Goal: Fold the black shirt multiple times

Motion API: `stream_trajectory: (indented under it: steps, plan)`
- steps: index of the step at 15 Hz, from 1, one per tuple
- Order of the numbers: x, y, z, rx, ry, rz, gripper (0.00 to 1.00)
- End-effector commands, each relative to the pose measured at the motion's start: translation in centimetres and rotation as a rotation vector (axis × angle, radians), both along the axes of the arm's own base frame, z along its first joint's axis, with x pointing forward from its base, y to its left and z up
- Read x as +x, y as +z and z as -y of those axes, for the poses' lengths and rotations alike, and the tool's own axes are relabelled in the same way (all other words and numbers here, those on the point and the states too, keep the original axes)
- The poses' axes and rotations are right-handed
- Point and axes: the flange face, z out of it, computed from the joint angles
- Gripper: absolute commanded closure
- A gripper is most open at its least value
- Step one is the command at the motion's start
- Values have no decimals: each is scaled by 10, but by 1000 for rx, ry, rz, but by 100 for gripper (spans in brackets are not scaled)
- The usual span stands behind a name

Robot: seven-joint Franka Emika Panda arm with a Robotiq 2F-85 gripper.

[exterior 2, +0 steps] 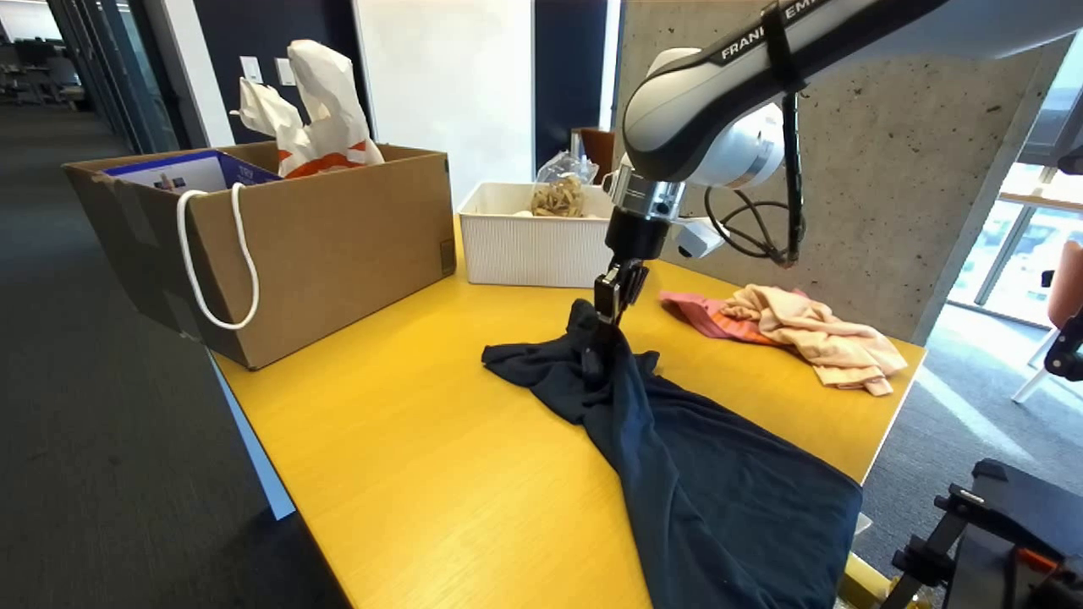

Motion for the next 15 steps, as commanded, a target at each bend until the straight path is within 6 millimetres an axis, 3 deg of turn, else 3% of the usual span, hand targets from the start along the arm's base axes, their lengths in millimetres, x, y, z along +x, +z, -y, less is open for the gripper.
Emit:
stream_trajectory:
  steps: [1,5,8,11,15]
  plan:
    - [-4,38,-15,83,-9,27,47]
    - [-15,83,-39,71,15,74,18]
    - [-1,87,-43,48,16,97,0]
    - [9,68,-31,53,-15,83,0]
    - [14,23,-13,56,-56,37,0]
